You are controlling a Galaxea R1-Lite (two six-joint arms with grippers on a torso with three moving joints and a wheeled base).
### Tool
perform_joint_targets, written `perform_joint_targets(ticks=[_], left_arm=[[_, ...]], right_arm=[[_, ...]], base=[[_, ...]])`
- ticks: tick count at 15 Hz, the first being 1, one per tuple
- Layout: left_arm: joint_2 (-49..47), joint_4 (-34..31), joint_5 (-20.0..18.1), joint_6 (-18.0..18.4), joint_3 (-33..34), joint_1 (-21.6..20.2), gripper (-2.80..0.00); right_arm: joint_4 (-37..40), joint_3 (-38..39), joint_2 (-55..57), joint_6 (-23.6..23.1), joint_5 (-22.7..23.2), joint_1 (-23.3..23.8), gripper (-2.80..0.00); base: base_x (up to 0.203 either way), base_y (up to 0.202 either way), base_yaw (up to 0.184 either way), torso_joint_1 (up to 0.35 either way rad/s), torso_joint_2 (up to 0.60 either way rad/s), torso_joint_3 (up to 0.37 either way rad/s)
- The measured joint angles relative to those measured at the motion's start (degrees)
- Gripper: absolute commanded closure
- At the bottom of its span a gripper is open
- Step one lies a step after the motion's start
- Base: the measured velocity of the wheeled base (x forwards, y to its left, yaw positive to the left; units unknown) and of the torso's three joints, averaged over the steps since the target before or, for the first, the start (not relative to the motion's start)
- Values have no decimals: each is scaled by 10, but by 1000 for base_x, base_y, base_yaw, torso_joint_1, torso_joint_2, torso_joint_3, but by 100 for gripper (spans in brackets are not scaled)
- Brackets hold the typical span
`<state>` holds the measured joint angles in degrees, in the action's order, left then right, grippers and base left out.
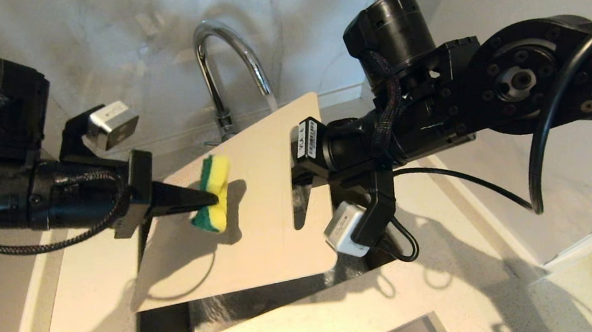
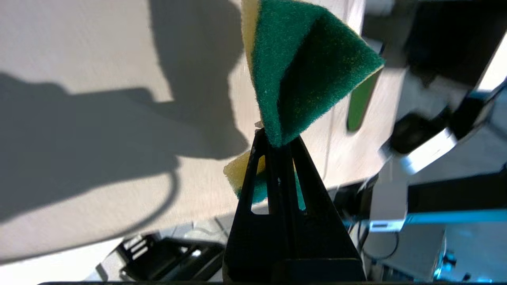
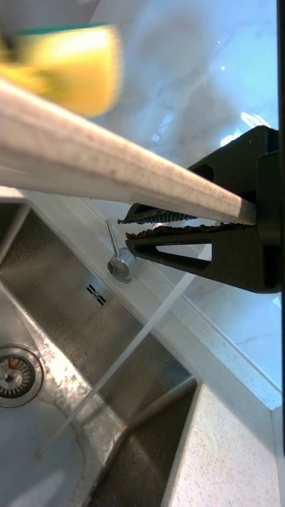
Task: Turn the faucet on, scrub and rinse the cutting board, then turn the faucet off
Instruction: Put down the cutting board
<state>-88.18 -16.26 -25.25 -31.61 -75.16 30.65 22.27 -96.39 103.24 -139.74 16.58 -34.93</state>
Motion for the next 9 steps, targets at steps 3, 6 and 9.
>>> perform_joint_targets(ticks=[3,6,9], left_arm=[[4,72,6,2,81,18,0],[1,125,10,1,152,13,0],[-10,185,10,2,211,-18,0]], right_arm=[[0,2,1,0,-1,7,0],[1,3,1,0,0,11,0],[1,2,1,1,-2,12,0]], base=[[0,0,0,0,0,0],[0,0,0,0,0,0],[0,0,0,0,0,0]])
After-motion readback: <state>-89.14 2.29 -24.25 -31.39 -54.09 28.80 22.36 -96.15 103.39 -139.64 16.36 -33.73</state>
